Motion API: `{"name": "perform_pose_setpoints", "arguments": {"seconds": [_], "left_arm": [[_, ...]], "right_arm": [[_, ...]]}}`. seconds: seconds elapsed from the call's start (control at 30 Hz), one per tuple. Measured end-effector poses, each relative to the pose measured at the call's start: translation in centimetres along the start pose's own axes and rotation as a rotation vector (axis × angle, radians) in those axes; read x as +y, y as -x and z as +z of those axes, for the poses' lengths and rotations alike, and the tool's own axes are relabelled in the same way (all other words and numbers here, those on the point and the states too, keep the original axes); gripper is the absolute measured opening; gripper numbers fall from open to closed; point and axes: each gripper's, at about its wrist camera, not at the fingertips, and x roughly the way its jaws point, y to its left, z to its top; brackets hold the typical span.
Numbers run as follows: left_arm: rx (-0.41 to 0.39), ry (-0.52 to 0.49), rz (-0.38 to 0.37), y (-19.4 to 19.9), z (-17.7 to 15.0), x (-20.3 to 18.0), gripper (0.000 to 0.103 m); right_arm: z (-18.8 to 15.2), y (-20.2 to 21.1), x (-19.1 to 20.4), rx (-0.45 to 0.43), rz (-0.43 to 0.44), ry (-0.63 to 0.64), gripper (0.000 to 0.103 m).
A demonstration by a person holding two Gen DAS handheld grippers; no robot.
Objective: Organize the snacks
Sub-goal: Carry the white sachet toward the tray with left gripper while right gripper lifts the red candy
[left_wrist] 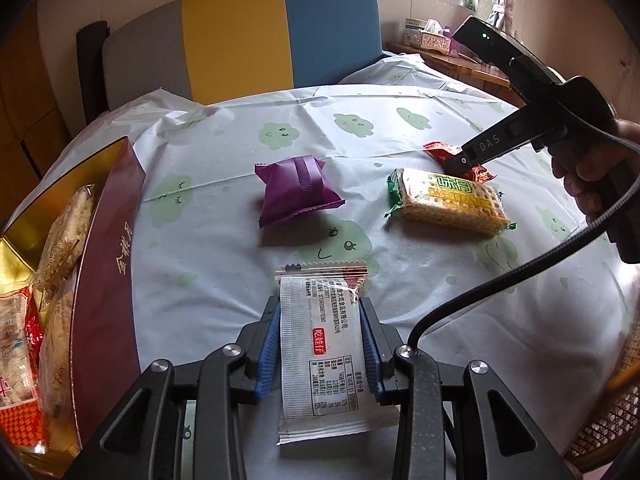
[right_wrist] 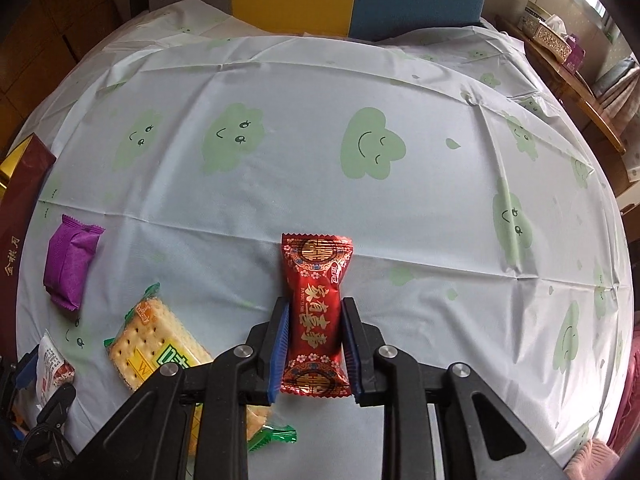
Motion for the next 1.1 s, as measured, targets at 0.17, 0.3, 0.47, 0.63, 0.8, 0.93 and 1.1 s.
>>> {"name": "perform_pose_setpoints", "arguments": {"seconds": [0.17, 0.3, 0.47, 0.63, 0.8, 0.93, 1.1], "left_arm": [[0.032, 0.036, -0.002, 0.3, 0.6, 0.3, 0.036], [0.009, 0.042, 0.006, 1.5, 1.0, 0.5, 0.036], [-0.028, 0.062, 0.02, 3.4, 1.6, 1.3, 0.036], [-0.058, 0.066, 0.022, 5.0, 2.0, 1.8, 0.036], [-0.07, 0.104, 0.008, 6.1, 2.1, 2.6, 0.036], [-0.072, 0.174, -0.025, 7.6, 2.1, 4.3, 0.036], [-0.105, 0.288, -0.05, 10.2, 1.8, 8.2, 0.036]], "right_arm": [[-0.5, 0.1, 0.4, -0.014, -0.008, 0.022, 0.025], [-0.7, 0.0, 0.7, -0.022, -0.02, 0.038, 0.025], [-1.1, 0.1, 1.8, -0.039, -0.06, 0.089, 0.025], [-1.4, 0.0, 2.3, -0.042, -0.071, 0.096, 0.025], [-1.3, 0.1, 2.2, -0.04, -0.062, 0.088, 0.025], [-1.4, 0.1, 2.4, -0.05, -0.082, 0.115, 0.025], [-1.8, 0.3, 3.2, -0.062, -0.105, 0.141, 0.025]]}}
